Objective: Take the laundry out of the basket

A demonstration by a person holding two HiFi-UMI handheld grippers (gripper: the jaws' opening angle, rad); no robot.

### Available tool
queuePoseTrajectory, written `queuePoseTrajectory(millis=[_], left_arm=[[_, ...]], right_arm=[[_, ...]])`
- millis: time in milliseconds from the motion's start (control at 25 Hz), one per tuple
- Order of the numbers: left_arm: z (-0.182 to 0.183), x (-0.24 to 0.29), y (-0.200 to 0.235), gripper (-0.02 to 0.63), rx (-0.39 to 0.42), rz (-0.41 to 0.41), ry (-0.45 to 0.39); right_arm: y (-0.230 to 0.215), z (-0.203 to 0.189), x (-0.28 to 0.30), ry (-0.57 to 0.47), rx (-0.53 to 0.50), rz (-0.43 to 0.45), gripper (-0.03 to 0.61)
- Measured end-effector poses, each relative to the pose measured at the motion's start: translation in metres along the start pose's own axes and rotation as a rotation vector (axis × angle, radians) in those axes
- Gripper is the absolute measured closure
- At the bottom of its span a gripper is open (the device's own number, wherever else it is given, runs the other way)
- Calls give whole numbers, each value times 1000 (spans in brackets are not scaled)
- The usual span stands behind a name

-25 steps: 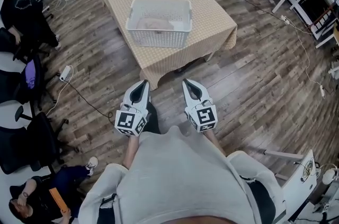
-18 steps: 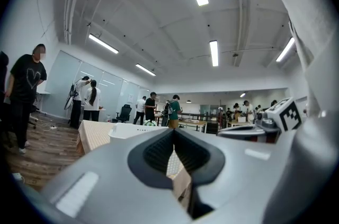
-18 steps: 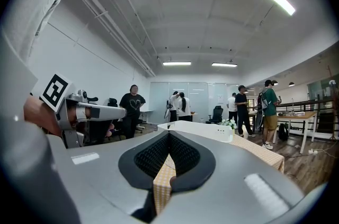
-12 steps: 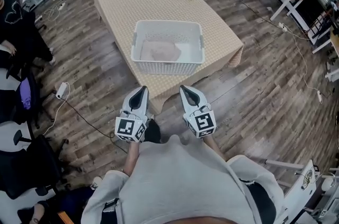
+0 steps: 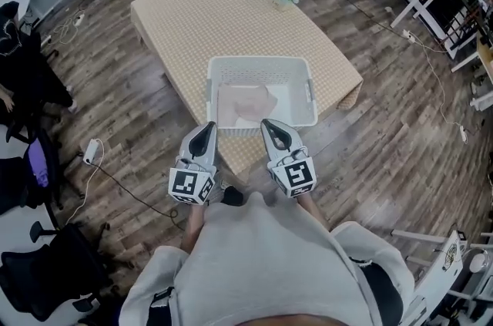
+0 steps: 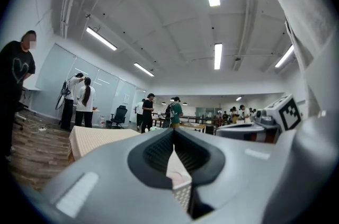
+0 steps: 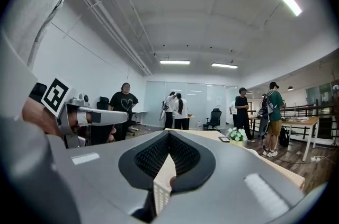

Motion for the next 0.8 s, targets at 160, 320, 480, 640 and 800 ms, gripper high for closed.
queuePoseTrajectory(millis=[160, 320, 480, 640, 800], left_arm=[[6, 28, 31, 604, -2, -35, 3], [12, 47, 53, 604, -3, -71, 9], [12, 58, 62, 604, -6, -98, 17], [6, 66, 60, 604, -13, -99, 15], [3, 73, 52, 604, -1, -73, 15]], right_arm=[[-9, 10, 38, -8, -6, -29, 580], [-14, 16, 66, -7, -3, -55, 580], [-17, 14, 77, 10, 8, -77, 580], [-23, 12, 78, 5, 8, -79, 580], [-38, 11, 71, -7, 7, -69, 580]])
Point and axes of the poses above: the fingertips, and each gripper's own axes: x forward along the fingers, y to its left, z out of its top, the point moved 9 cm from there along -x, backward along the fingers, and after that the axes turned 6 degrees about z, right-handed, at the moved point
